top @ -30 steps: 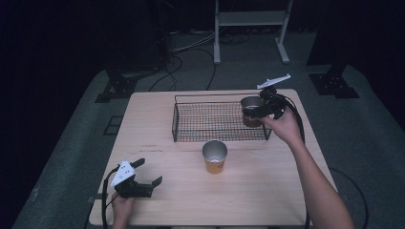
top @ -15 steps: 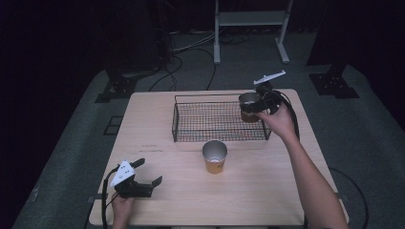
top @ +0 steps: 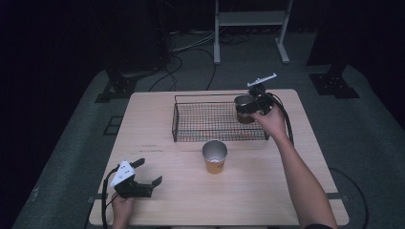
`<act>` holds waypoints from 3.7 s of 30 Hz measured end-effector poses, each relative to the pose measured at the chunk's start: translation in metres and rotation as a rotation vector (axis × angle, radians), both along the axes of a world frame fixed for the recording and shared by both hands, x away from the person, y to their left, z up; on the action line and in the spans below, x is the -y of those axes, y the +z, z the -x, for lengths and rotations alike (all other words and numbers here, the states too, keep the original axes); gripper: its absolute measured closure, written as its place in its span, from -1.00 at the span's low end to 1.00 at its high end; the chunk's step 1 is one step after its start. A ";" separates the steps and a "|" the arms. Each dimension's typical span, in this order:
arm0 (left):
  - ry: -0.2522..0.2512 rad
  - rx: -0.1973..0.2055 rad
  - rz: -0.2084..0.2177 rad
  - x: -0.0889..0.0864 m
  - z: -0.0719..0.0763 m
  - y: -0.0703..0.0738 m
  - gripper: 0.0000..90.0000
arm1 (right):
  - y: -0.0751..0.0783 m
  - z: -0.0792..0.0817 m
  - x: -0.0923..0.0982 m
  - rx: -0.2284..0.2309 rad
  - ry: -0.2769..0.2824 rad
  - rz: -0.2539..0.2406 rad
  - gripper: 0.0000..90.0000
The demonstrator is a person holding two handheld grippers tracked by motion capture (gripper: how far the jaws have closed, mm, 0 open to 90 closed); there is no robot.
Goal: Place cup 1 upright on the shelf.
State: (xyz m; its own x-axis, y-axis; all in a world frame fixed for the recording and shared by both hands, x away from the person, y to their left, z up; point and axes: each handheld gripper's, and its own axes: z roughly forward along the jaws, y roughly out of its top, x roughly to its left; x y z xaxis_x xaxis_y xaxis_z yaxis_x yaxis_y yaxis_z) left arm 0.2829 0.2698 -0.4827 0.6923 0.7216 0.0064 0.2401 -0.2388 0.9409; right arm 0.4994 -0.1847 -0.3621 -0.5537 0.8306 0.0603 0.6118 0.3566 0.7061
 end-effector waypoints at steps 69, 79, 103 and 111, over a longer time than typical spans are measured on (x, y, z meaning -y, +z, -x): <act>-0.002 0.002 0.005 0.000 0.001 0.000 -1.00 | -0.061 -0.024 -0.013 -0.121 -0.072 0.124 -0.64; -0.002 0.002 0.003 0.000 0.001 0.000 -1.00 | -0.064 -0.018 -0.005 -0.133 -0.071 0.114 -0.70; -0.003 0.003 0.001 0.000 0.001 0.000 -1.00 | -0.056 -0.005 0.008 -0.084 -0.068 0.003 -0.76; -0.004 0.003 -0.001 0.001 0.000 0.000 -1.00 | -0.047 0.001 0.011 -0.024 -0.078 -0.011 -0.77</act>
State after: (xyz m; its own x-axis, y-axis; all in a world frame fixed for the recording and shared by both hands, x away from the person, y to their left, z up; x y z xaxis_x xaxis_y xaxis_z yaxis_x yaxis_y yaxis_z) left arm 0.2824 0.2693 -0.4827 0.6950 0.7189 0.0091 0.2363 -0.2404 0.9415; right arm 0.4985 -0.1955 -0.4089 -0.4858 0.8701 0.0827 0.6543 0.2994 0.6944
